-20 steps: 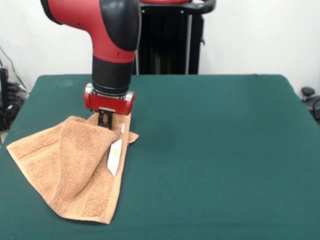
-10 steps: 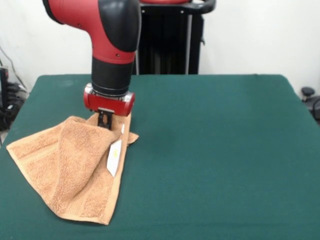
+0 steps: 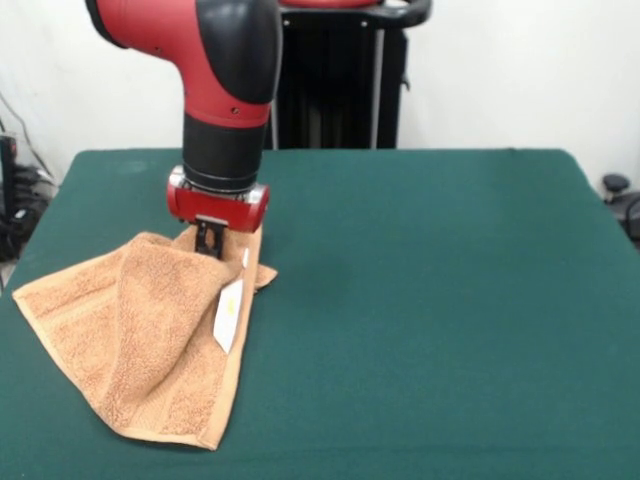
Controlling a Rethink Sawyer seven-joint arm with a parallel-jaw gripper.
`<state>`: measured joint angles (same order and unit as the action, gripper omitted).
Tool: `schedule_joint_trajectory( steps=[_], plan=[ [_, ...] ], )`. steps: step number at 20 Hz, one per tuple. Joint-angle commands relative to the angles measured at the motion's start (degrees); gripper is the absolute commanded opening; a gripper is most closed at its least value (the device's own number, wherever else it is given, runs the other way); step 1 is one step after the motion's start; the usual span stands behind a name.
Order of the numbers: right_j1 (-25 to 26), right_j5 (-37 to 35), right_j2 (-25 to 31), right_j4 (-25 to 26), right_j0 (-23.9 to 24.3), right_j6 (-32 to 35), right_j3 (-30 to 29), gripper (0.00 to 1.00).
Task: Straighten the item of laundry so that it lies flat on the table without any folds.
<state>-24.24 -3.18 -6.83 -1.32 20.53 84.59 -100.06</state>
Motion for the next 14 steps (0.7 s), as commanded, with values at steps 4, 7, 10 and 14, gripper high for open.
schedule_joint_trajectory(
  steps=[4, 7, 10, 14],
  plan=[
    [8.76, 3.75, 7.08, 1.06, 2.31, 10.66, -1.28, 0.0],
    [6.09, 2.82, 7.5, 2.4, 3.61, 9.75, -2.79, 0.0],
    [1.94, 2.33, 7.74, 4.04, 4.92, 9.23, -4.78, 0.0],
    [-2.85, 0.58, 8.36, 5.81, 7.41, 8.12, -7.3, 0.0]
  ],
)
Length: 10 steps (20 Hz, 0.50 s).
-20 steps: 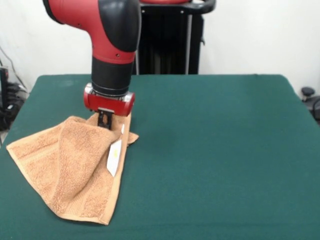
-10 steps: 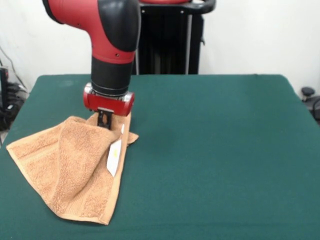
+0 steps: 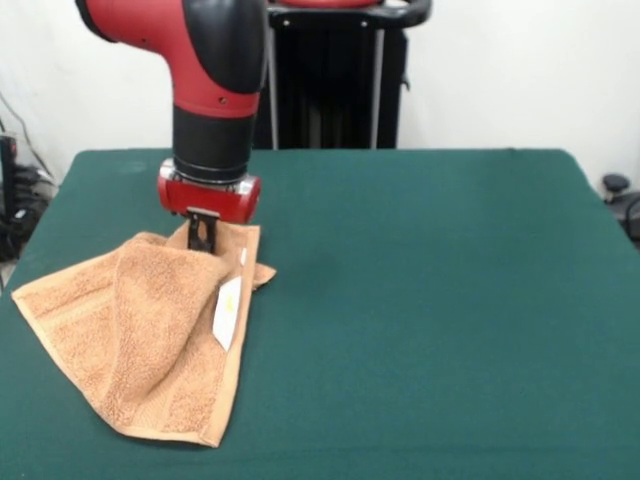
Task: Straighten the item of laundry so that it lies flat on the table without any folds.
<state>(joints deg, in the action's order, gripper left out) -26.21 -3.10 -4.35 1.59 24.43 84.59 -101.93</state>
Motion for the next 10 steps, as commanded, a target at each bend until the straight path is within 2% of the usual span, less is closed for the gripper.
schedule_joint_trajectory(
  steps=[1, 6, 10],
  plan=[
    [-1.98, -0.04, 6.1, 3.37, 4.23, 7.8, -5.98, 0.0],
    [-7.67, -4.64, 7.23, 4.67, 7.13, 5.88, -8.19, 0.0],
    [-9.28, -6.41, 8.25, 5.53, 8.76, 5.14, -8.98, 0.0]
  ],
)
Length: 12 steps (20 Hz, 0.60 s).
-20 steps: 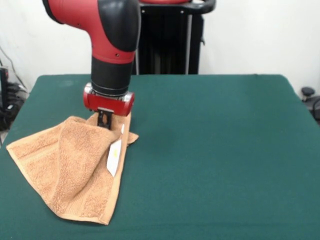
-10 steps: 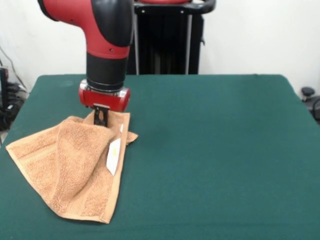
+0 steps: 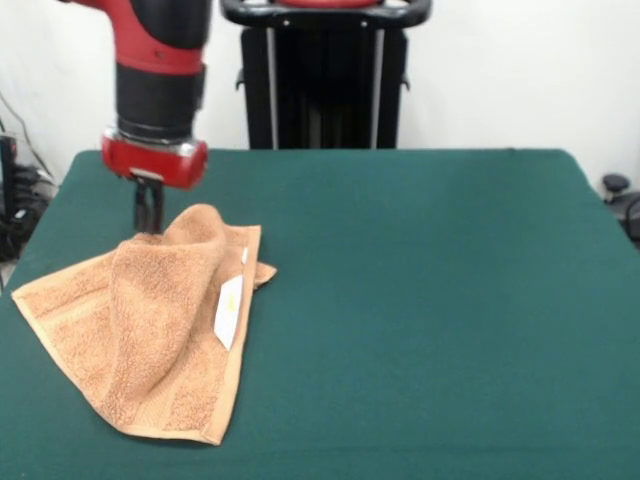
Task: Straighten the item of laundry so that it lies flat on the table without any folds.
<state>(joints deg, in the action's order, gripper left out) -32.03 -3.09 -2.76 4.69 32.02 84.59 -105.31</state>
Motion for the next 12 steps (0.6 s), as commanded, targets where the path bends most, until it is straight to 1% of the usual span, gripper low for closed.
schedule_joint_trajectory(
  steps=[1, 7, 12],
  plan=[
    [-3.4, -6.46, 6.77, 2.57, 1.28, 5.15, -5.53, 0.0],
    [-2.54, -5.49, 6.86, 2.32, 0.8, 6.49, -5.15, 0.0],
    [-3.03, -5.61, 6.7, 1.15, -0.44, 8.05, -5.92, 0.0]
  ],
)
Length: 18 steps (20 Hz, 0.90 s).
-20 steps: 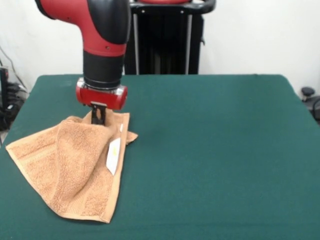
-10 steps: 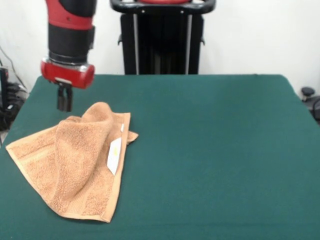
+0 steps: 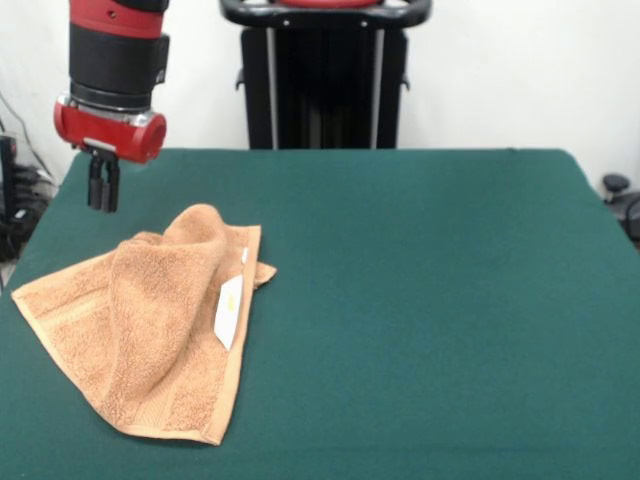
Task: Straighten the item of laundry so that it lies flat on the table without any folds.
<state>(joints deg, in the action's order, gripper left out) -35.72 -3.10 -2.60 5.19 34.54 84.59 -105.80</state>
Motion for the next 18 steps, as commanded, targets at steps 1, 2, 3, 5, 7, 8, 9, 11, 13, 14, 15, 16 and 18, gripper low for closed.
schedule_joint_trajectory(
  steps=[1, 2, 3, 5, 7, 8, 9, 11, 13, 14, 15, 16, 18],
  plan=[
    [0.7, -5.48, 6.53, 0.48, -3.17, 8.33, -5.55, 0.0],
    [0.59, -5.65, 6.49, 0.19, -3.45, 8.62, -5.65, 0.0],
    [0.53, -5.73, 6.39, -0.01, -3.74, 8.85, -5.7, 0.0],
    [0.42, -5.81, 6.4, -0.32, -4.05, 9.23, -6.02, 0.0],
    [0.15, -6.23, 6.56, -0.74, -4.3, 9.55, -6.32, 0.0],
    [0.04, -6.3, 6.67, -0.91, -4.37, 9.73, -6.58, 0.0],
    [-0.14, -6.37, 6.75, -1.12, -4.49, 9.92, -6.83, 0.0],
    [-0.5, -6.54, 7.02, -1.52, -4.67, 10.26, -7.34, 0.0],
    [-0.89, -6.55, 7.22, -1.85, -4.86, 10.57, -7.92, 0.0],
    [-1.22, -6.66, 7.23, -2.04, -5.05, 10.73, -8.16, 0.0],
    [-1.53, -6.72, 7.11, -2.19, -5.36, 10.9, -8.39, 0.0],
    [-1.97, -7.01, 6.73, -2.43, -5.93, 11.1, -8.45, 0.0],
    [-2.3, -6.98, 6.71, -2.99, -6.53, 11.76, -9.06, 0.0]
  ],
)
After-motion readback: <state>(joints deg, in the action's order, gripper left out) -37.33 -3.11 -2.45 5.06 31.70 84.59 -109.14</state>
